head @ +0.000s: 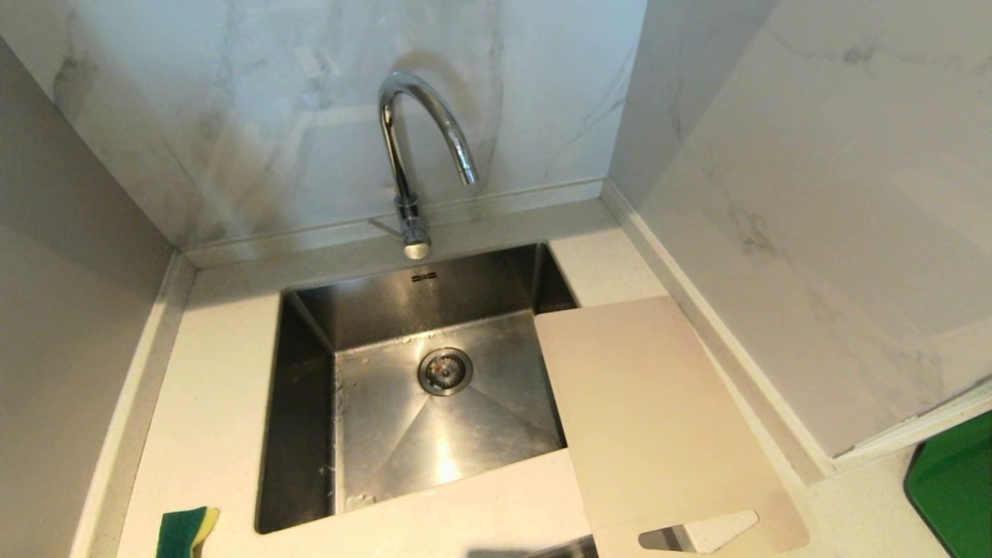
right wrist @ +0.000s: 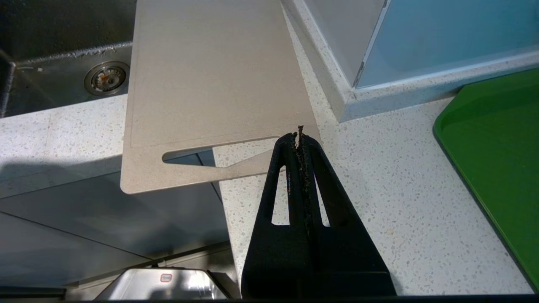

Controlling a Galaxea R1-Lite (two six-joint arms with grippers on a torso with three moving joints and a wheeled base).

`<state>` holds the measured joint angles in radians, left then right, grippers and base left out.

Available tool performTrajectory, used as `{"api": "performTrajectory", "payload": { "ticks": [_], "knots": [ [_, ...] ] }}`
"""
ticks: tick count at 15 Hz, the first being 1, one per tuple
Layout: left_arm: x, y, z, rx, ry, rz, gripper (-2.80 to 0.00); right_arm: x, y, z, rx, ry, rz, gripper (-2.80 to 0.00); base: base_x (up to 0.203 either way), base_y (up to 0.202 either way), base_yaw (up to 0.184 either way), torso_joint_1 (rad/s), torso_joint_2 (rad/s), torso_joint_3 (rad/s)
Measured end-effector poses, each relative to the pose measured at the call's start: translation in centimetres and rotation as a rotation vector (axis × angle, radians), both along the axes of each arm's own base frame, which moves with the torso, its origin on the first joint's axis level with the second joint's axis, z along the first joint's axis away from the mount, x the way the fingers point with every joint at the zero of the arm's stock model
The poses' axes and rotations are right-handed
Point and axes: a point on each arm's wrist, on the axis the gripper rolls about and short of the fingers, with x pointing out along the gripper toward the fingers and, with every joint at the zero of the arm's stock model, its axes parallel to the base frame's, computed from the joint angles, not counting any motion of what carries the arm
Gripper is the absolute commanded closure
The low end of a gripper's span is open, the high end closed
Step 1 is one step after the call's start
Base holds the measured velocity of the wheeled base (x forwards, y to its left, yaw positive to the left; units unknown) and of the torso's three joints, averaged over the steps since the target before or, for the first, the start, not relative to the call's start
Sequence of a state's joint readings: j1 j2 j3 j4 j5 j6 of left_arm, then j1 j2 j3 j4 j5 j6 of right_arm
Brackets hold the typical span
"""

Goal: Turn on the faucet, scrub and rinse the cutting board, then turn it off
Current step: Turn on the tap

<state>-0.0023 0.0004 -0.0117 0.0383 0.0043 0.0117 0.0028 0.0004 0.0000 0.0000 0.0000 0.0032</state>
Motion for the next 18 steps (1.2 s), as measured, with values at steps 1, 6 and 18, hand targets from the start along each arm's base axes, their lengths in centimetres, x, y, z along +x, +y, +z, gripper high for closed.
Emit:
{"api": "performTrajectory", "payload": {
  "ticks": [1,6,18],
  "knots": [
    [0.0,0.0,0.1,0.010,0.006,-0.002,0.00,0.0,0.0,0.0,0.000,0.000,0.000,0.00,0.000,0.000,0.000,0.000,0.00,0.000],
    [0.5,-0.2,3.8,0.021,0.053,-0.082,0.00,0.0,0.0,0.0,0.000,0.000,0.000,0.00,0.000,0.000,0.000,0.000,0.00,0.000],
    [10.5,-1.1,20.9,0.031,0.254,-0.470,0.00,0.0,0.0,0.0,0.001,0.000,0.000,0.00,0.000,0.000,0.000,0.000,0.00,0.000]
  ]
}}
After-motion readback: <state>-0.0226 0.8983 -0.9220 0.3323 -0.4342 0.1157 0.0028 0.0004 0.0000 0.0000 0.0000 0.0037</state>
